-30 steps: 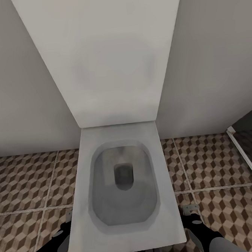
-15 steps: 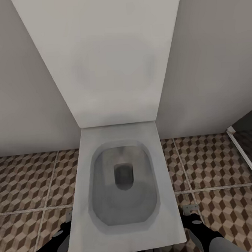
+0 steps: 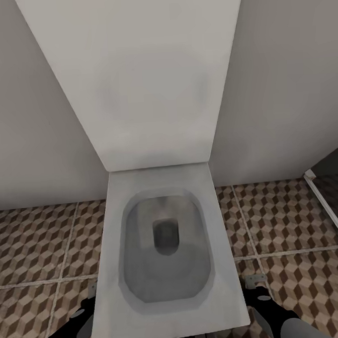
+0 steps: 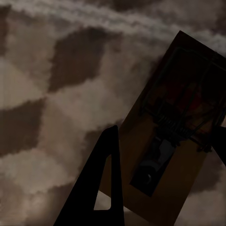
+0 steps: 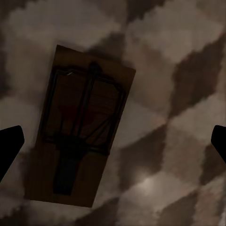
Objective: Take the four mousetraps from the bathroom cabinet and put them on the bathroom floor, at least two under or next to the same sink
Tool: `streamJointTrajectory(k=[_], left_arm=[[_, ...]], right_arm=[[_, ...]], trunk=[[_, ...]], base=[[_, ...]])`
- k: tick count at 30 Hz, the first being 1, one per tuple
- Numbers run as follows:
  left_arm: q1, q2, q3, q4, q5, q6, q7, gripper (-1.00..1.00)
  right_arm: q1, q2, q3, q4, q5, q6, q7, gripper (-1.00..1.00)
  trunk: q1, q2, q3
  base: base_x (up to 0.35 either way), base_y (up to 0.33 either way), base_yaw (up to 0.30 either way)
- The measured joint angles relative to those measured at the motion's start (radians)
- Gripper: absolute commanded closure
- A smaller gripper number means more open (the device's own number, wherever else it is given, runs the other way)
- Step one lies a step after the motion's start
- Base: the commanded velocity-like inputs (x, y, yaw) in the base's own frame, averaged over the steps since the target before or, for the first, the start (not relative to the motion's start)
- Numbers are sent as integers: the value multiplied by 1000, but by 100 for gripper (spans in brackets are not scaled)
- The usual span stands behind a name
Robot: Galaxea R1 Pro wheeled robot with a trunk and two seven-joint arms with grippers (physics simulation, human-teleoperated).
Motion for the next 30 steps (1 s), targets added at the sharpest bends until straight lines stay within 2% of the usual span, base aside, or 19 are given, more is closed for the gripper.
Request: streamJointTrajectory(k=[16,30], left_arm=[[0,2,0,23,8,10,35,100],[0,10,-4,36,12,15,37,100]], right_arm=[[0,0,0,0,0,-1,0,-100],[0,0,0,-1,0,-1,0,-100]], trunk=[[0,0,0],[0,0,0]], base=[[0,0,0],[0,0,0]])
